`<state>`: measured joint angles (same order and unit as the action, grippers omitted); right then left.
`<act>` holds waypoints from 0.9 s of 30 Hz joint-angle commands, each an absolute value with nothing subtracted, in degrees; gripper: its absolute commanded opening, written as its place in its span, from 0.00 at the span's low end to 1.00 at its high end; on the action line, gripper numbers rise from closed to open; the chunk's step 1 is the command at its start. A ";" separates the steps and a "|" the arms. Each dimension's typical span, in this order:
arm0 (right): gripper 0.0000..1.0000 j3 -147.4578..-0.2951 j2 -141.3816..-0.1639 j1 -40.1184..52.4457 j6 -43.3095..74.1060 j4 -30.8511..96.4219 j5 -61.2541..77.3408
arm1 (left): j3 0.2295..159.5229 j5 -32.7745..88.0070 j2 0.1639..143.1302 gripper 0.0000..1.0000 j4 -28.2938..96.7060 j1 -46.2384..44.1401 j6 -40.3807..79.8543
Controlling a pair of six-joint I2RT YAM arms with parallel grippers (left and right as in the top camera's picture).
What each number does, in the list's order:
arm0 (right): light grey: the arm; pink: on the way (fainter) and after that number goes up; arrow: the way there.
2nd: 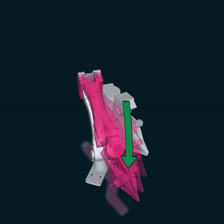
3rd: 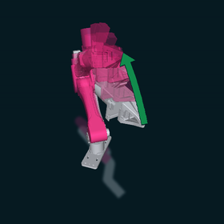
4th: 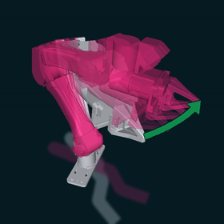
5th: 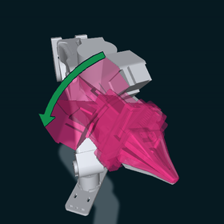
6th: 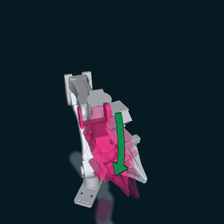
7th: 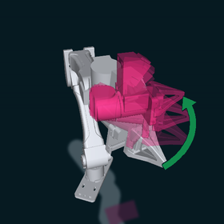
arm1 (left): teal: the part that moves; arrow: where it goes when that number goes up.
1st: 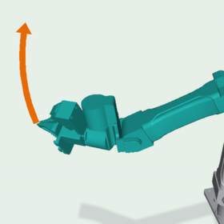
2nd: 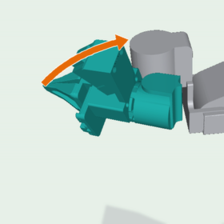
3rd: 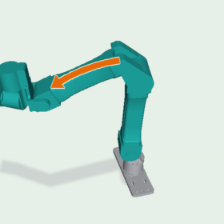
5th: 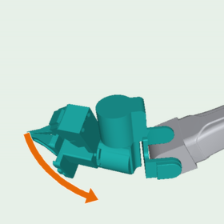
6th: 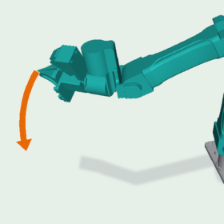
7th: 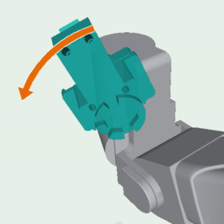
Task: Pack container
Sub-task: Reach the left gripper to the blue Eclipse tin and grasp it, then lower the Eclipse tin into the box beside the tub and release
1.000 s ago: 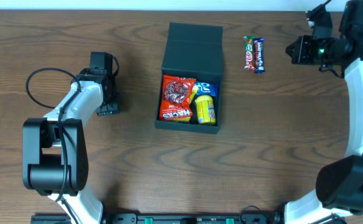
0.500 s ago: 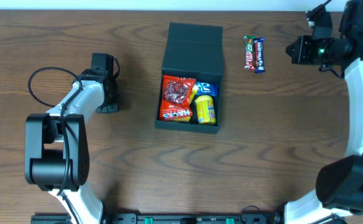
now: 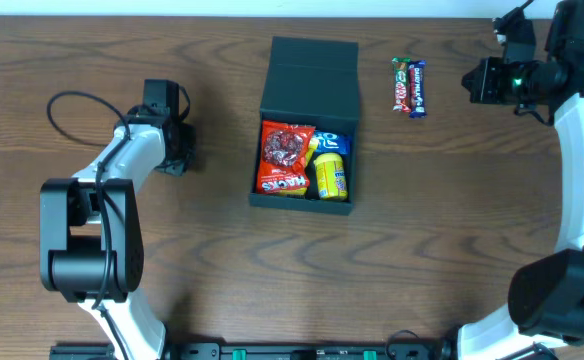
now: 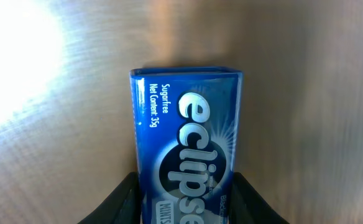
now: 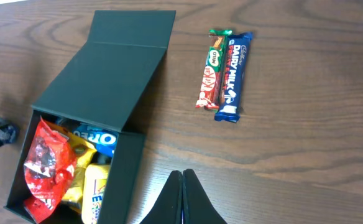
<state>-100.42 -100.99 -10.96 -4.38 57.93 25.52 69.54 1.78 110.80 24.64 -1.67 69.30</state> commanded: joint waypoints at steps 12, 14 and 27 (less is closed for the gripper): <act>0.01 -100.44 -101.14 -11.22 -3.68 58.92 24.75 | 92.33 -1.48 109.60 0.06 32.08 -18.94 8.80; 0.02 -100.44 -101.14 -11.22 -3.68 59.48 23.90 | 93.56 -1.48 109.60 0.06 34.63 -23.27 7.68; 0.02 -100.44 -101.14 -11.22 -3.70 60.51 23.75 | 93.65 5.06 109.60 0.06 39.83 -38.30 10.00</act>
